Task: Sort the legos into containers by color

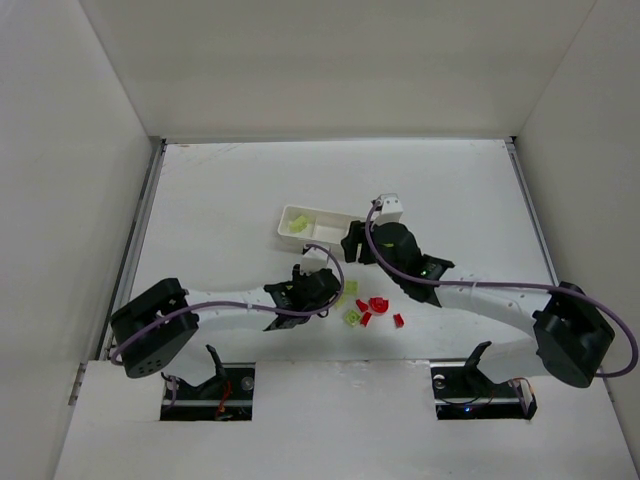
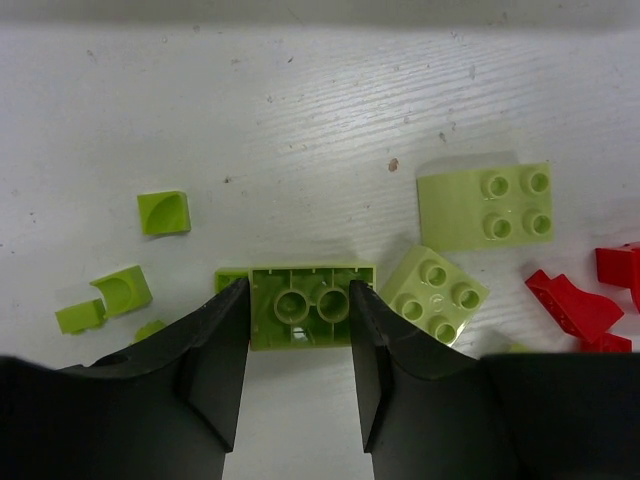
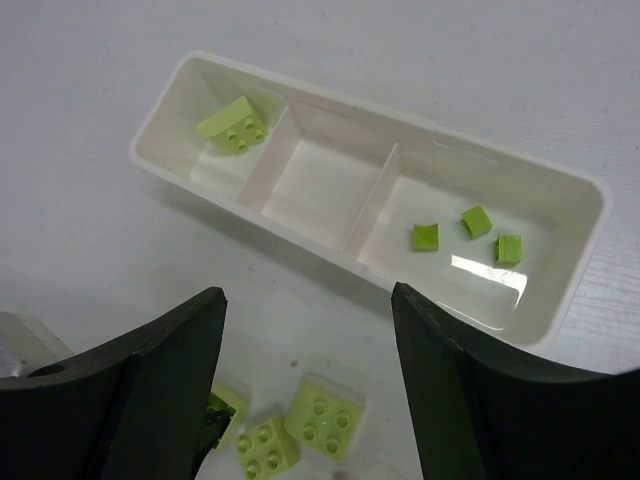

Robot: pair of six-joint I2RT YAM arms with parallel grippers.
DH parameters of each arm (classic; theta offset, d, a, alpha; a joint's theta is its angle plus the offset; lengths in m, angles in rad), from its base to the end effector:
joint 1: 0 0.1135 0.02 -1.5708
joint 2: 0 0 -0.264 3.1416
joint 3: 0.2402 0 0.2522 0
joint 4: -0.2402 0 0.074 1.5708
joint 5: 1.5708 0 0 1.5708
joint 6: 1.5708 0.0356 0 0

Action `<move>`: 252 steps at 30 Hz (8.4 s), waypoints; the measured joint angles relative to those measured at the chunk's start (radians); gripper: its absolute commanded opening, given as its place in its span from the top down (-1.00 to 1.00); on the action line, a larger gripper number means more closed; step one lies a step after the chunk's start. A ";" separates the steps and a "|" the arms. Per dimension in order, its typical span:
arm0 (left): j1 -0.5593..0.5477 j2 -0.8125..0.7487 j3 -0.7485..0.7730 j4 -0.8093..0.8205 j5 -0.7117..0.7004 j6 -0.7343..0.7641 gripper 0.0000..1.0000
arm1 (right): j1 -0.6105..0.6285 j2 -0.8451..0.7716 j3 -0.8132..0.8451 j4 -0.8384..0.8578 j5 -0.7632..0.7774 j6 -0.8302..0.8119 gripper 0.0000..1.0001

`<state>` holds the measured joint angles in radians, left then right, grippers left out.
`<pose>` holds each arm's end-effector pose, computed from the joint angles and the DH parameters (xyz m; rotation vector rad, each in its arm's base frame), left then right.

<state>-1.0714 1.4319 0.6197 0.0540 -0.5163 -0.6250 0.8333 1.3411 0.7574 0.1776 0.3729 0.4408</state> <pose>0.1455 -0.2301 0.1663 0.2452 2.2181 -0.3284 0.2085 0.2102 0.2433 -0.1435 1.9720 0.4710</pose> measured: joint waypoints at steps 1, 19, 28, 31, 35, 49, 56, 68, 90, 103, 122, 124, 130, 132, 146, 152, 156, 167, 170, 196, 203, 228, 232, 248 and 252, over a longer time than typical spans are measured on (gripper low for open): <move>0.000 0.001 0.002 -0.005 0.000 0.000 0.63 | 0.000 0.000 -0.008 0.005 -0.003 0.000 -0.46; 0.114 -0.208 0.068 -0.084 -0.032 0.023 0.67 | -0.035 -0.065 -0.074 0.036 -0.025 0.015 -0.33; 0.361 -0.035 0.231 0.080 0.019 0.068 0.65 | -0.047 -0.063 -0.084 0.063 -0.029 0.032 -0.10; 0.403 0.067 0.292 0.118 0.041 0.084 0.61 | -0.046 -0.051 -0.084 0.069 -0.034 0.031 -0.12; 0.437 0.178 0.345 0.138 0.060 0.103 0.55 | -0.022 -0.035 -0.084 0.070 -0.057 0.018 -0.16; 0.457 0.246 0.359 0.145 0.069 0.109 -0.02 | 0.156 0.190 0.034 0.071 -0.212 -0.058 -0.16; 0.464 0.208 0.351 0.147 0.072 0.105 -0.09 | 0.177 0.280 0.074 0.070 -0.235 -0.064 -0.14; 0.542 -0.079 0.224 0.137 0.079 0.035 -0.05 | 0.193 0.409 0.135 0.052 -0.301 -0.097 -0.12; 0.491 -0.639 -0.247 -0.233 0.135 -0.126 0.17 | 0.217 0.530 0.279 -0.072 -0.251 -0.119 0.48; 0.255 -0.546 -0.253 -0.264 0.145 -0.173 0.13 | 0.220 0.462 0.224 -0.080 -0.227 -0.113 0.56; 0.146 -0.350 -0.175 -0.185 0.089 -0.214 0.11 | 0.032 0.180 0.109 -0.059 -0.222 -0.081 0.60; 0.138 -0.328 -0.164 -0.172 0.078 -0.211 0.11 | -0.018 0.136 0.102 -0.050 -0.211 -0.079 0.60; 0.119 -0.254 -0.142 -0.149 0.042 -0.203 0.13 | -0.126 0.111 0.090 -0.026 -0.125 -0.050 0.60; 0.113 -0.238 -0.140 -0.147 0.034 -0.203 0.14 | -0.137 0.138 0.090 -0.019 -0.080 -0.040 0.59; 0.097 -0.205 -0.140 -0.144 0.013 -0.197 0.23 | -0.158 0.195 0.044 0.014 0.066 -0.005 -0.07; 0.096 -0.203 -0.140 -0.140 0.010 -0.196 0.30 | -0.155 0.148 0.011 0.037 0.069 0.000 -0.08; 0.096 -0.189 -0.140 -0.137 0.006 -0.196 0.31 | -0.138 0.131 -0.017 0.049 0.073 0.001 -0.08; 0.098 -0.143 -0.139 -0.095 -0.042 -0.179 0.62 | -0.087 0.111 -0.035 0.068 0.072 0.002 -0.08; 0.098 -0.145 -0.139 -0.096 -0.041 -0.176 0.70 | -0.086 0.105 -0.041 0.071 0.072 0.004 -0.08; 0.066 0.012 0.349 -0.041 -0.003 0.018 0.75 | -0.298 -0.249 -0.295 0.145 0.251 0.165 -0.10; 0.102 0.138 0.463 -0.010 0.045 0.042 0.74 | -0.299 -0.223 -0.295 0.144 0.254 0.193 0.00; 0.138 0.439 0.692 0.035 0.097 0.101 0.44 | -0.299 -0.190 -0.294 0.145 0.193 0.200 0.00; 0.143 0.467 0.692 0.032 0.097 0.106 0.17 | -0.299 -0.190 -0.294 0.145 0.190 0.200 0.00; 0.147 0.181 0.407 0.077 0.092 0.107 0.08 | 0.007 -0.183 -0.222 -0.095 0.167 0.190 -0.05; 0.116 -0.033 0.212 0.087 0.083 0.085 0.08 | 0.112 -0.187 -0.222 -0.225 0.159 0.240 -0.27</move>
<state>-0.9558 1.3987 0.8314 0.1413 -0.4332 -0.5404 0.9451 1.1538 0.5358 -0.0475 0.5323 0.6807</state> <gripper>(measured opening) 0.465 0.616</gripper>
